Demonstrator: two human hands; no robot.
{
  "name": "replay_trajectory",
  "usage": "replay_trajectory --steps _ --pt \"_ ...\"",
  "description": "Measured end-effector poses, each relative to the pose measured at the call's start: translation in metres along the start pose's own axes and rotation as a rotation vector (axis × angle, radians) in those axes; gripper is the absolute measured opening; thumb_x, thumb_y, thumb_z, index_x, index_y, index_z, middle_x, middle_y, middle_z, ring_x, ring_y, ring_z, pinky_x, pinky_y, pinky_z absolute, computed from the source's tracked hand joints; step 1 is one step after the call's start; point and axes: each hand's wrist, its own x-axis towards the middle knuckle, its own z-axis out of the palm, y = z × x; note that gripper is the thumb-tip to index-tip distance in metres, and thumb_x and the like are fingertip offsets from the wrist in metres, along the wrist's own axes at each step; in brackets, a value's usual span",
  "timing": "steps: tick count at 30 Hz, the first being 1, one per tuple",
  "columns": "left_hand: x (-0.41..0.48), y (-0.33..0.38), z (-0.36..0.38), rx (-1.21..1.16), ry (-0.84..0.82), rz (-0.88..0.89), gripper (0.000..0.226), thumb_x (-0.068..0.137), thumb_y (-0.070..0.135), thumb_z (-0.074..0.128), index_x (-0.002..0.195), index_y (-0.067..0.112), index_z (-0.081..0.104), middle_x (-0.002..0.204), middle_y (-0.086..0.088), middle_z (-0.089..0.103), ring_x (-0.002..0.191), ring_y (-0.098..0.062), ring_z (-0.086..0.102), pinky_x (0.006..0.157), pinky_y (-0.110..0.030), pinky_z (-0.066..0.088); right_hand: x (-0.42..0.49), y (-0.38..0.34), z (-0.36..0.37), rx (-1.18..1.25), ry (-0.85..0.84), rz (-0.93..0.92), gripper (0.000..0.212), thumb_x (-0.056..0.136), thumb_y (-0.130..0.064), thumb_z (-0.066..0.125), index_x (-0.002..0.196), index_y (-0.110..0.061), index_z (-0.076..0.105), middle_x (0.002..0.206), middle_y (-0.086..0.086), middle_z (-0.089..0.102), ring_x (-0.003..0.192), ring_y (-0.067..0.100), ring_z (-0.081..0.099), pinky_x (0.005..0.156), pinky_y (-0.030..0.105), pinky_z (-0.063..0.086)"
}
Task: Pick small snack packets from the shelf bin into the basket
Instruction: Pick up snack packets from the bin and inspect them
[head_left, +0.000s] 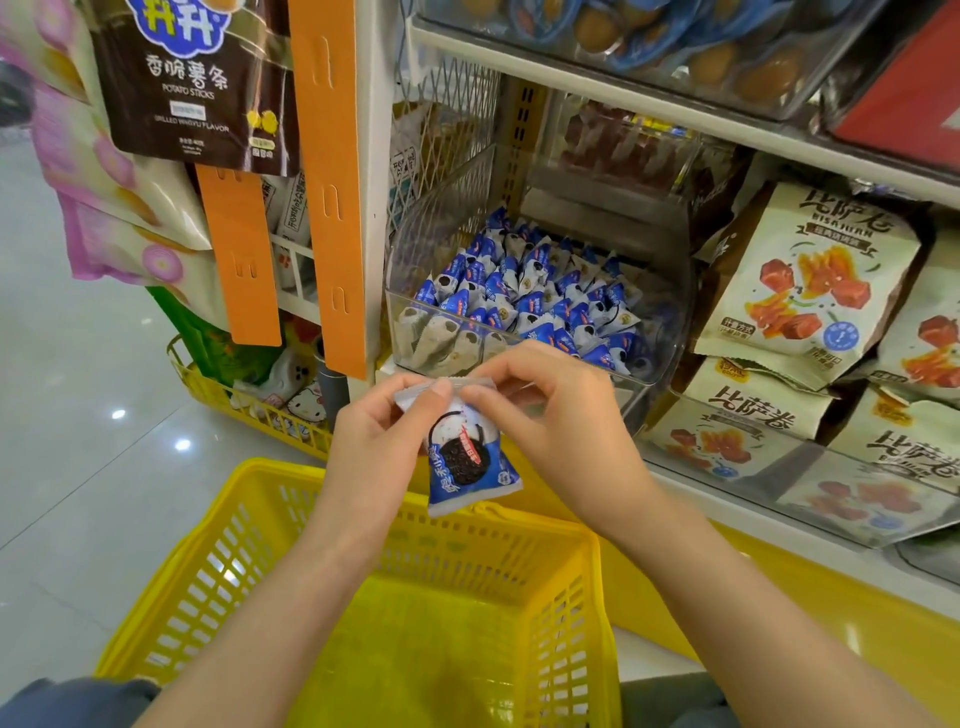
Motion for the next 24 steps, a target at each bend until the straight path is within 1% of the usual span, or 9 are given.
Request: replay_trajectory --steps 2,4,9,11,13,15,18,21,24 --pt "0.001 0.000 0.000 -0.044 -0.018 -0.037 0.017 0.084 0.025 0.058 0.075 0.019 0.070 0.072 0.003 0.070 0.069 -0.007 0.064 0.062 -0.024 0.051 -0.001 0.000 0.001 -0.033 0.006 -0.015 0.004 0.085 -0.017 0.065 0.084 -0.016 0.069 0.079 -0.008 0.063 0.077 0.004 0.059 0.067 0.017 0.049" --pt "0.001 -0.002 0.000 -0.059 -0.020 -0.058 0.023 0.087 0.022 0.056 0.071 0.023 0.071 0.071 0.005 0.069 0.069 -0.006 0.064 0.064 -0.024 0.052 0.000 0.001 0.001 0.079 0.016 0.097 0.006 0.086 -0.016 0.064 0.083 -0.017 0.068 0.078 -0.009 0.066 0.075 0.003 0.061 0.066 0.017 0.051" --pt "0.002 -0.002 0.000 -0.006 0.022 -0.004 0.022 0.092 0.021 0.052 0.071 0.017 0.059 0.066 0.007 0.065 0.067 -0.004 0.064 0.059 -0.024 0.053 0.004 0.002 0.000 0.230 -0.021 0.302 0.010 0.087 -0.010 0.060 0.084 -0.019 0.064 0.087 0.003 0.070 0.084 0.020 0.066 0.079 0.043 0.054" --pt "0.000 -0.002 0.000 0.070 0.029 0.060 0.022 0.092 0.020 0.052 0.071 0.018 0.055 0.061 0.008 0.062 0.061 -0.003 0.061 0.053 -0.018 0.050 0.003 0.002 0.000 0.182 -0.069 0.270 0.008 0.087 -0.013 0.061 0.086 -0.020 0.065 0.087 -0.001 0.069 0.084 0.018 0.065 0.079 0.040 0.053" --pt "0.000 -0.002 0.000 0.102 0.012 0.086 0.020 0.092 0.022 0.051 0.072 0.018 0.056 0.060 0.009 0.062 0.058 0.000 0.059 0.050 -0.014 0.047 0.001 0.001 0.001 0.118 -0.087 0.215 0.005 0.086 -0.020 0.063 0.086 -0.022 0.067 0.082 -0.010 0.068 0.080 0.006 0.063 0.073 0.028 0.053" --pt "0.000 -0.003 0.000 0.069 -0.005 0.031 0.019 0.091 0.026 0.051 0.077 0.017 0.059 0.063 0.007 0.065 0.062 -0.002 0.063 0.052 -0.016 0.050 0.000 0.003 0.003 -0.012 -0.055 0.123 0.006 0.085 -0.024 0.064 0.087 -0.023 0.069 0.080 -0.015 0.065 0.079 0.001 0.061 0.068 0.019 0.049" --pt "0.001 -0.008 0.000 0.125 0.043 0.028 0.011 0.091 0.027 0.053 0.084 0.021 0.059 0.078 0.006 0.066 0.075 -0.004 0.063 0.063 -0.017 0.050 -0.003 0.005 0.007 -0.186 0.029 0.015 0.008 0.086 -0.026 0.063 0.088 -0.023 0.070 0.082 -0.017 0.063 0.079 0.000 0.058 0.068 0.016 0.046" --pt "0.000 -0.013 -0.001 0.414 0.132 0.239 0.012 0.088 0.022 0.058 0.092 0.030 0.050 0.095 0.014 0.057 0.088 0.003 0.054 0.072 -0.010 0.042 -0.003 0.008 0.008 -0.110 0.126 0.116 0.007 0.086 -0.022 0.062 0.080 -0.024 0.066 0.074 -0.016 0.063 0.073 -0.005 0.057 0.064 0.009 0.043" --pt "-0.004 -0.016 0.001 0.497 -0.039 0.299 0.026 0.087 0.033 0.057 0.112 0.031 0.052 0.110 0.017 0.058 0.103 0.007 0.052 0.084 -0.011 0.042 0.001 0.011 0.005 -0.027 0.176 0.241 0.012 0.086 -0.022 0.061 0.076 -0.029 0.061 0.067 -0.015 0.062 0.060 0.000 0.057 0.055 0.011 0.046"
